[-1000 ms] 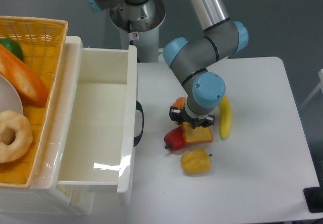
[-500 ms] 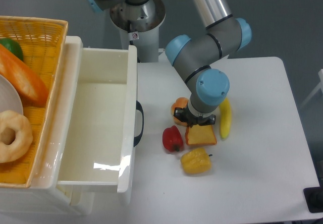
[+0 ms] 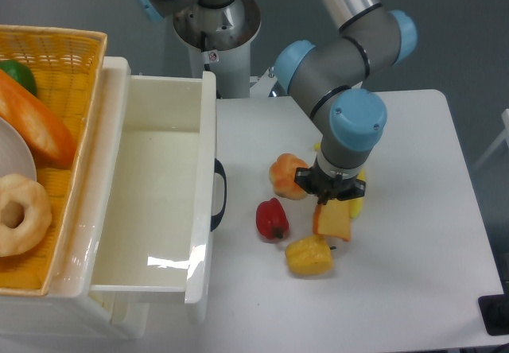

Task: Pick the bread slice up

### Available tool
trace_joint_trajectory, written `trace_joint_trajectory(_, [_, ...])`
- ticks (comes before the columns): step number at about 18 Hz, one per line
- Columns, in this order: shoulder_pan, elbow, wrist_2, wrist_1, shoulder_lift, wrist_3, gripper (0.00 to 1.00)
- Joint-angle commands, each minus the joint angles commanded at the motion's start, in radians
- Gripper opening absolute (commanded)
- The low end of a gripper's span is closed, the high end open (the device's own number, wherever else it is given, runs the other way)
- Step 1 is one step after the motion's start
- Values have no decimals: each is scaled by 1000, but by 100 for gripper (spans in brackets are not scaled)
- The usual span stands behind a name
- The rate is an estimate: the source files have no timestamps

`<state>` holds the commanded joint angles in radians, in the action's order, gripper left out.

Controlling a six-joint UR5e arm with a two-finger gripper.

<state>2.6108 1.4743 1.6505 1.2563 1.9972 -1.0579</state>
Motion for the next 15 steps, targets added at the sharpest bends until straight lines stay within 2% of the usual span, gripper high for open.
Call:
trace_joint_trajectory(6, [61,-49,-6,3,-18,-167,0])
trace_joint_trajectory(11, [118,-106,-32,54,-15,-230,0])
trace_joint_trajectory(15, [149,-117,-49,57,-21,-269,0])
